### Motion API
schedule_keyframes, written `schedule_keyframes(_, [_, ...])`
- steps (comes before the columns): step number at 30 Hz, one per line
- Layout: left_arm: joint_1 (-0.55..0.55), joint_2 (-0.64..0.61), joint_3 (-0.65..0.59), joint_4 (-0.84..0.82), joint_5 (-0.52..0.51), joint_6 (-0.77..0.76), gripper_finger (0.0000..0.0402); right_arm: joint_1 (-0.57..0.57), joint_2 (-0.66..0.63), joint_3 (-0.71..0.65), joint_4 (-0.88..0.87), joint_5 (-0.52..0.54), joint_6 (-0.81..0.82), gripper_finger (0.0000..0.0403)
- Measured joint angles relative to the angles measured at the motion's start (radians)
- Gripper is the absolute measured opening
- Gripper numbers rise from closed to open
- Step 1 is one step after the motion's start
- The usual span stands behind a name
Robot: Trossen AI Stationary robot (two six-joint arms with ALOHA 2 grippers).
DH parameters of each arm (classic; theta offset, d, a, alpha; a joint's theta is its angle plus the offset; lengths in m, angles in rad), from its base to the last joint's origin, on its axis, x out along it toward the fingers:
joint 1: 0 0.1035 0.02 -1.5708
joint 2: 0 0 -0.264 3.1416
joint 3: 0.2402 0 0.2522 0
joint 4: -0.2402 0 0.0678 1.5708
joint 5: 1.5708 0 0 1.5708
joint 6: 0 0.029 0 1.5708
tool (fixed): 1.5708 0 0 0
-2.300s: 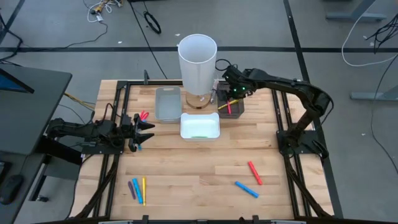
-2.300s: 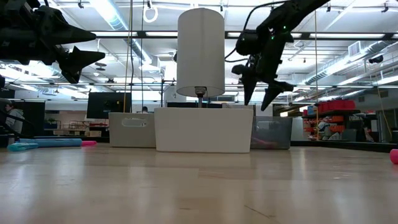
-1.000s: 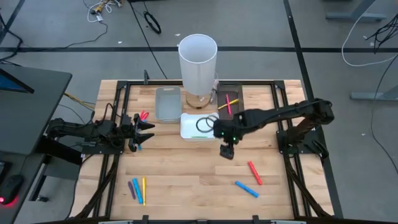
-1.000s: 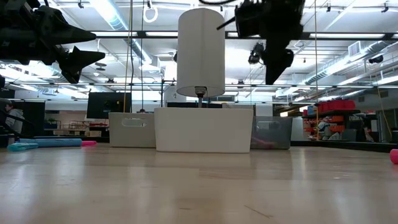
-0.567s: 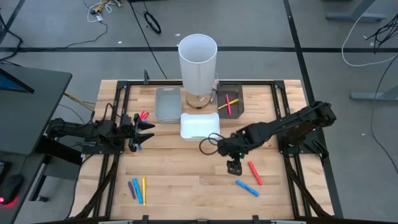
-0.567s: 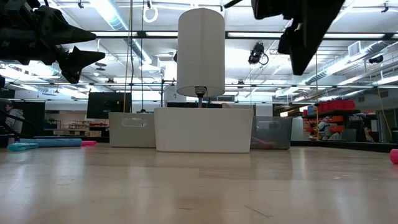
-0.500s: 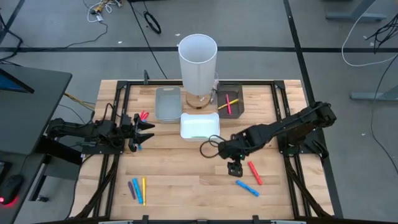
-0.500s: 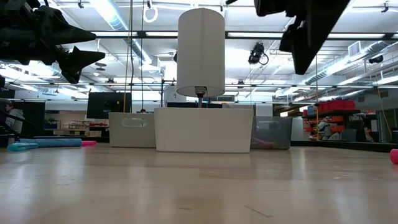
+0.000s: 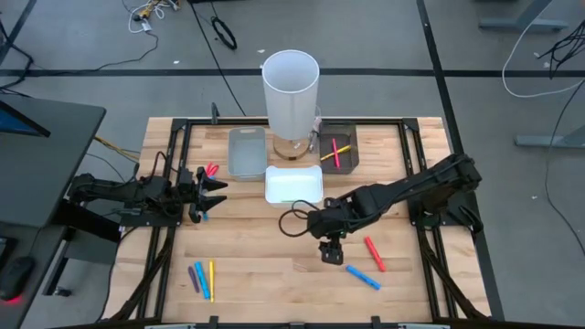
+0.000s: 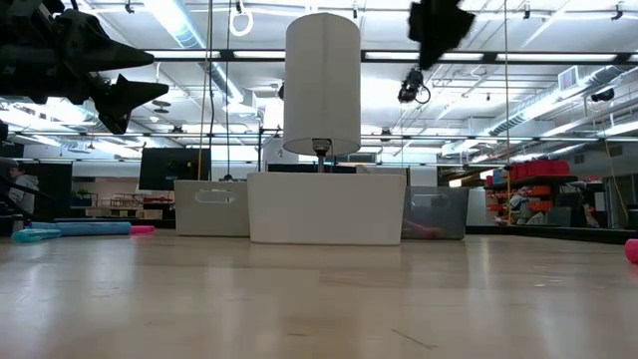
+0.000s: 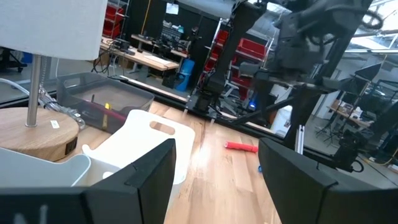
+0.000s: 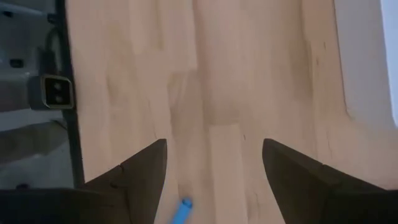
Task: Pick & Place Markers
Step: Put the pink marker pen into the black bin
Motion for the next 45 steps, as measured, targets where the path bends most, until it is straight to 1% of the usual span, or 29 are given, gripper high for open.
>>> schedule_keyframes(8, [0.0, 0.0, 0.0, -0.001, 0.0, 0.0, 0.0234, -0.001, 0.136, 0.203, -0.017, 0.0, -0.06, 0.0263])
schedule_keyframes(12, [0.0, 0.0, 0.0, 0.0, 0.0, 0.0, 0.0234, -0.003, 0.183, 0.269, -0.014, 0.0, -0.093, 0.0263])
schedule_keyframes(26, [0.0, 0.0, 0.0, 0.0, 0.0, 0.0, 0.0234, -0.004, 0.187, 0.274, 0.002, 0.0, -0.111, 0.0263])
schedule_keyframes(34, [0.0, 0.0, 0.0, 0.0, 0.0, 0.0, 0.0234, -0.004, 0.187, 0.275, 0.096, 0.0, -0.178, 0.0263])
schedule_keyframes(39, [0.0, 0.0, 0.0, 0.006, -0.001, 0.0, 0.0234, -0.004, 0.187, 0.275, 0.148, 0.0, -0.185, 0.0263])
schedule_keyframes(45, [0.0, 0.0, 0.0, 0.006, -0.001, -0.008, 0.0234, -0.005, 0.187, 0.275, 0.172, 0.0, -0.201, 0.0263])
